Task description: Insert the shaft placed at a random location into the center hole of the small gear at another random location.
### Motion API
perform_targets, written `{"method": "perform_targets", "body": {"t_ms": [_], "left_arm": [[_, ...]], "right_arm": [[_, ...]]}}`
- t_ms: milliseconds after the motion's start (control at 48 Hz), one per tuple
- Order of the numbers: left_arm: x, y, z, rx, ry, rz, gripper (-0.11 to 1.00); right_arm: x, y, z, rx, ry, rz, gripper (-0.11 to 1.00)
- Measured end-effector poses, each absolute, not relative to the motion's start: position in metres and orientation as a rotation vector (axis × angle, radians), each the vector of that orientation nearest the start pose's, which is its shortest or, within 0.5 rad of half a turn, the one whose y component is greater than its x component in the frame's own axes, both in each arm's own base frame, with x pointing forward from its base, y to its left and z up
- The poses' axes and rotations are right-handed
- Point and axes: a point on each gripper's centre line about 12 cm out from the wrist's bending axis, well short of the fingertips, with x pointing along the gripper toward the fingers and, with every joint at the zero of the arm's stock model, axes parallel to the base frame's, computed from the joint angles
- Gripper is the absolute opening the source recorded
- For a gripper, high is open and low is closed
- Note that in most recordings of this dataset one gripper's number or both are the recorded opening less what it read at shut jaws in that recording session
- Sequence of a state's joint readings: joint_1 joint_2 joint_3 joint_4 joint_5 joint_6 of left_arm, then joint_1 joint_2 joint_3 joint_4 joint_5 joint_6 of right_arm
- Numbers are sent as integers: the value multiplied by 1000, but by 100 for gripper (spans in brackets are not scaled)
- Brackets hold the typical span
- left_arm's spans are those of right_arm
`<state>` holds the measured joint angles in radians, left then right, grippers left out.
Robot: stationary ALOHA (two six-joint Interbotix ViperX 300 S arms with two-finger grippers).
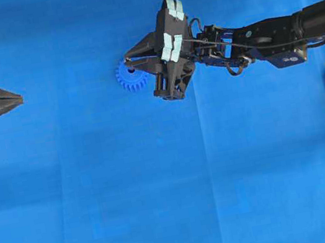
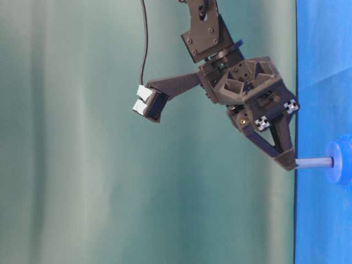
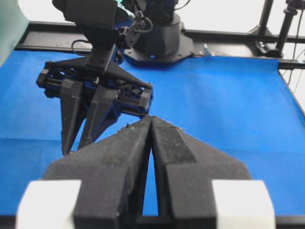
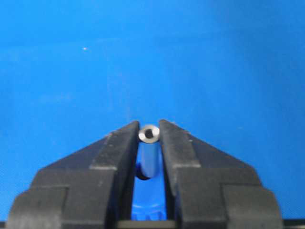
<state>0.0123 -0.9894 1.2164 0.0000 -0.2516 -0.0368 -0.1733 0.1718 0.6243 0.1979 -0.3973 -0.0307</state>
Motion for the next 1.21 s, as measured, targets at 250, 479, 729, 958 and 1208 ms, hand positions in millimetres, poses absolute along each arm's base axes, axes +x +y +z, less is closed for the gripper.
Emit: {"method": "perform_targets", "body": {"t_ms": [250,479,729,958,1208], "left_arm": [[192,2,277,-35,-25,10,0],[192,2,277,-35,-25,10,0],[192,2,277,-35,-25,11,0],[192,3,277,-37,-25,13,0],[192,3,277,-35,-23,16,0]], "right_arm": [[419,-82,161,161,366,-273,4],[414,-82,196,159,297,-267,4],[413,-81,197,161,306,-265,4],[416,-81,180,170,345,-267,4],[420,-80,150,186,401,-277,4]]}}
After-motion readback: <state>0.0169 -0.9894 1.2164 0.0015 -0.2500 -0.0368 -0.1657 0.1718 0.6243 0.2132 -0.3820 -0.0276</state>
